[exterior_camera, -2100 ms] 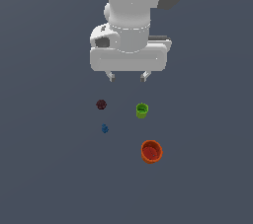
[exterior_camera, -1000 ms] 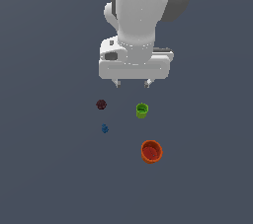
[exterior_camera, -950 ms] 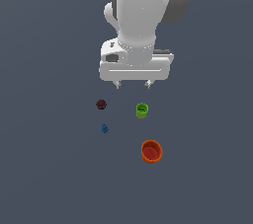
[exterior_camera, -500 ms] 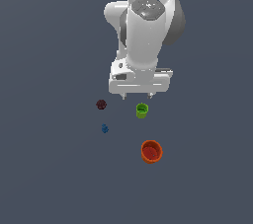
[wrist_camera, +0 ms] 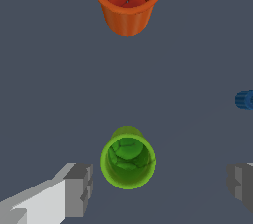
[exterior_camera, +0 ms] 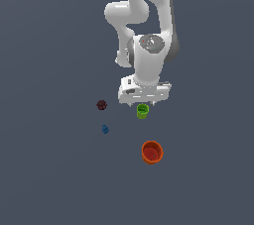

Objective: Pick up a designated object from a clutter of objects.

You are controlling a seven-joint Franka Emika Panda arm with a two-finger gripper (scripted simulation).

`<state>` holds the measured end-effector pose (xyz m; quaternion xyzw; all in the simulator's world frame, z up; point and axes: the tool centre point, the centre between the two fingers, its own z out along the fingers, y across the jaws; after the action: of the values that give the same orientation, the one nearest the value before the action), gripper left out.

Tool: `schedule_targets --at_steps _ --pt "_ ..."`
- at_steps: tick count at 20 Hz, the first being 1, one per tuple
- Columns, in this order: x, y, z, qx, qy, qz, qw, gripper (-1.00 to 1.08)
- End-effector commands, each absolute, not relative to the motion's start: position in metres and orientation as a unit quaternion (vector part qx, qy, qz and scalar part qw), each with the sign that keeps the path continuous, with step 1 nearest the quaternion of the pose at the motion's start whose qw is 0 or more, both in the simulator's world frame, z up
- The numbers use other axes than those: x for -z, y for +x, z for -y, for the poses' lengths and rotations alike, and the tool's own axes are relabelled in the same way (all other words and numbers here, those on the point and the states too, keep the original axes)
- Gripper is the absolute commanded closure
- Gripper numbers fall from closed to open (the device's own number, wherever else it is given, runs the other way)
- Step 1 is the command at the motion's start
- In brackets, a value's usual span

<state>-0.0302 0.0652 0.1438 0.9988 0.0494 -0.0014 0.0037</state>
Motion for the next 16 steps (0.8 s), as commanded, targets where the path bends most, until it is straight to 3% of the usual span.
schedule_targets --at_steps 1,16 --pt "-0.128 -0.038 -0.070 0.000 0.999 -0.054 0.003 -0.92" --pt "-0.093 -0.058 -0.080 0.000 0.998 -0.065 0.000 -0.92"
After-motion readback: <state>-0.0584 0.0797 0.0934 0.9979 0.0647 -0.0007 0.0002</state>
